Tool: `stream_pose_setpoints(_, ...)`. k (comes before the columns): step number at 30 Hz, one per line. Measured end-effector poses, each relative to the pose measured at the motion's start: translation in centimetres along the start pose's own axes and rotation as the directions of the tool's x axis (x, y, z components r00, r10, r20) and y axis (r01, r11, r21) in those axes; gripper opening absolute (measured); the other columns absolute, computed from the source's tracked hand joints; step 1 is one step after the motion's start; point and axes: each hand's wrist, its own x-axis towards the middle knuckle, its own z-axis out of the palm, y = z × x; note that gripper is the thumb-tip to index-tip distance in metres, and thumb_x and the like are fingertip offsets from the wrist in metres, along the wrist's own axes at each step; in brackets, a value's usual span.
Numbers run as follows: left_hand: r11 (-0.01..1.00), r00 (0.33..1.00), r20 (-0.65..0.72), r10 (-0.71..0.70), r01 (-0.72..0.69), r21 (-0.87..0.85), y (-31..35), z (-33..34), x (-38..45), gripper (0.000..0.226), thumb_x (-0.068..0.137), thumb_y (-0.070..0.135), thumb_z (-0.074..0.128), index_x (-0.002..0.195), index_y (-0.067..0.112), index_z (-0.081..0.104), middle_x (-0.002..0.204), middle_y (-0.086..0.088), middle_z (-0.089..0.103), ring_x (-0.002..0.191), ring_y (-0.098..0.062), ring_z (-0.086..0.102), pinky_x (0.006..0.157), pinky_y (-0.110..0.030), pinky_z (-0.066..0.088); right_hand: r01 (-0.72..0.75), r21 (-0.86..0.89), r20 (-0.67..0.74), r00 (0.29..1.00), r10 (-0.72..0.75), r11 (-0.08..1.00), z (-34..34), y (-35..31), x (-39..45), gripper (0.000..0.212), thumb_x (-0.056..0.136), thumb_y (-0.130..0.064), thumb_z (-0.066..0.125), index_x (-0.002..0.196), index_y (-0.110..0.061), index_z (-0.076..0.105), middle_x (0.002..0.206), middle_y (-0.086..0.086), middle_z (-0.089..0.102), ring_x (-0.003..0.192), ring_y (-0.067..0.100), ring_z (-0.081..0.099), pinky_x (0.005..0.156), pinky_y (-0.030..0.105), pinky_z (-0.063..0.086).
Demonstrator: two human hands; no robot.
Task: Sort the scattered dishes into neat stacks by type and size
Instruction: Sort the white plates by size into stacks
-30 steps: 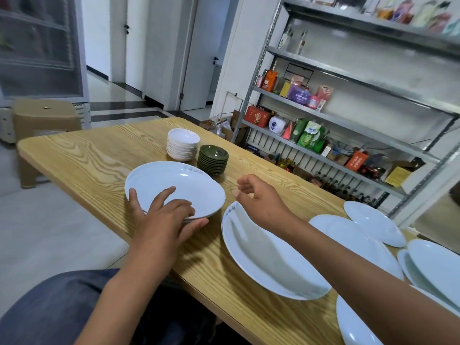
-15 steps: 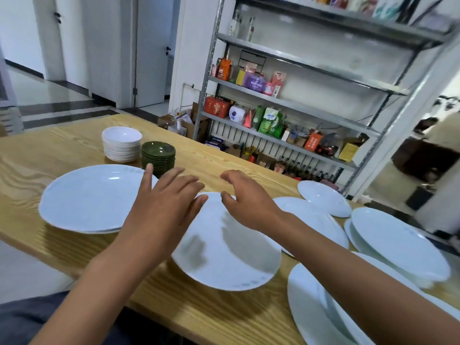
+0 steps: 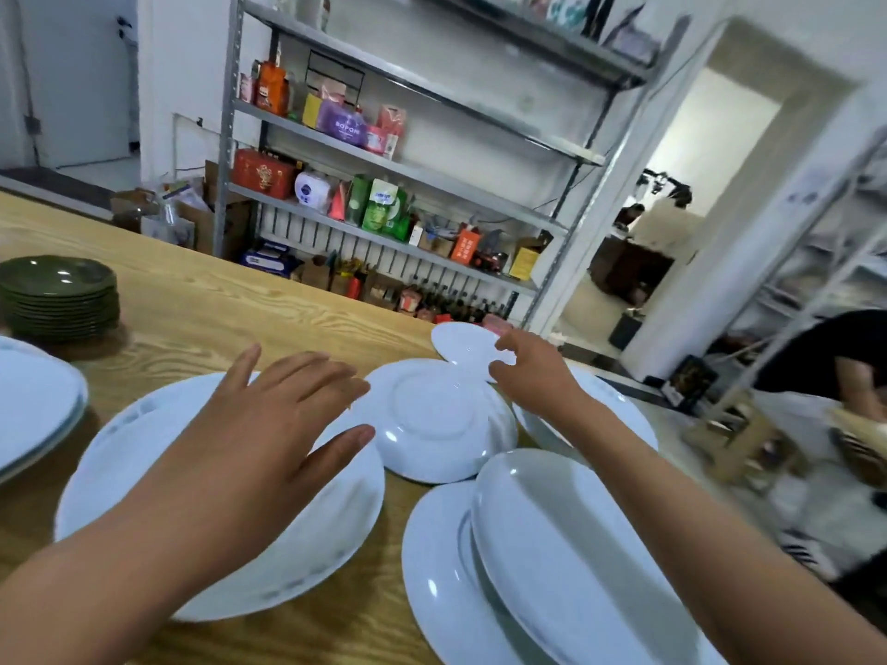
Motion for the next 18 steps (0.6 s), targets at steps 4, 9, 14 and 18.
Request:
stream_pose_setpoints(4,0.998,0.997,-0.048,0.056,-0.058,-0.037,1.0,0.8,-0.4,0.052,0.096,0.057,0.018,0.122,0.031,0.054,0.127,0.009,0.059,0.124,-0.013,0.045,0.108,-0.051,0.027,-0.132,-0.191,0.077,0.986,0.149,0.973,-0.8,3.2,-1.3,0.012,0.088,-0.027,0.052,0.087,-0.016,0.058,0.087,-0.002,0.055,0.087,0.020,0.051,0.074,0.032,0.041)
stream_pose_setpoints(9,0.993,0.995,-0.037,0.090,-0.092,-0.071,1.3,2.0,-1.2,0.055,0.095,0.055,0.021,0.122,0.026,0.058,0.128,0.006,0.059,0.126,-0.013,0.042,0.109,-0.047,0.019,-0.243,-0.272,0.128,0.950,0.286,0.931,0.8,5.3,-2.1,0.027,0.088,-0.034,0.055,0.101,-0.012,0.061,0.094,0.004,0.058,0.087,0.021,0.048,0.076,0.030,0.033)
stream_pose_setpoints(14,0.995,0.996,-0.055,0.073,-0.076,-0.060,1.2,2.0,-1.9,0.051,0.093,0.051,0.028,0.120,0.022,0.060,0.126,0.005,0.060,0.125,-0.011,0.040,0.109,-0.050,0.026,-0.295,-0.390,0.162,0.911,0.380,0.872,2.0,6.7,-2.1,0.031,0.093,-0.027,0.050,0.119,-0.011,0.057,0.120,0.009,0.058,0.113,0.029,0.052,0.099,0.037,0.040)
stream_pose_setpoints(18,0.997,0.995,-0.072,0.070,-0.073,-0.034,1.3,1.8,-2.3,0.050,0.092,0.048,0.031,0.118,0.020,0.062,0.124,0.004,0.061,0.123,-0.013,0.041,0.105,-0.054,0.033,-0.255,-0.519,0.142,0.915,0.377,0.816,2.5,7.5,-1.3,0.031,0.091,-0.023,0.050,0.120,-0.017,0.058,0.125,0.006,0.058,0.116,0.028,0.050,0.104,0.039,0.037)
